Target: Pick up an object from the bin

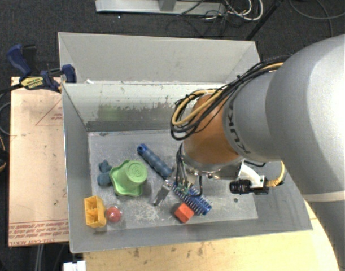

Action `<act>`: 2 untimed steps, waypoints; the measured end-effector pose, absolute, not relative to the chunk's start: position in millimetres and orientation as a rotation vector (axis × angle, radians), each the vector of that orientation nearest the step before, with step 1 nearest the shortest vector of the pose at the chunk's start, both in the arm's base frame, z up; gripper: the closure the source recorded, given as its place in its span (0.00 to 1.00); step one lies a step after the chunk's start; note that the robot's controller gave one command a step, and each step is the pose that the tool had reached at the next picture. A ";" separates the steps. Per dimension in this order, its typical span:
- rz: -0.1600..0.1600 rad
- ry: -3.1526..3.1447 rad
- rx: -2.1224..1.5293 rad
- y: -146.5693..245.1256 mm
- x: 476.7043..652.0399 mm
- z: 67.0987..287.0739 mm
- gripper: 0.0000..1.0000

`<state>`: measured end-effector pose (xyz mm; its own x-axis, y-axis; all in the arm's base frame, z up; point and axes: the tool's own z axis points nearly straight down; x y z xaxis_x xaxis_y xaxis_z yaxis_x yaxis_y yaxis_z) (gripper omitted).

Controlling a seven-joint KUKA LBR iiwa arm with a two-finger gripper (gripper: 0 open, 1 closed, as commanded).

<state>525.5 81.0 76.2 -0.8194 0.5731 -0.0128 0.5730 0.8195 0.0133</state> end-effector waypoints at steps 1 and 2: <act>0.009 2.990 0.939 82.1 528.4 79.0 0.00; 0.010 2.988 0.941 82.0 529.3 80.2 1.00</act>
Offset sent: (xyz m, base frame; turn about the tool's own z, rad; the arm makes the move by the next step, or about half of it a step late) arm 0.0000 0.0000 0.0000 -0.0001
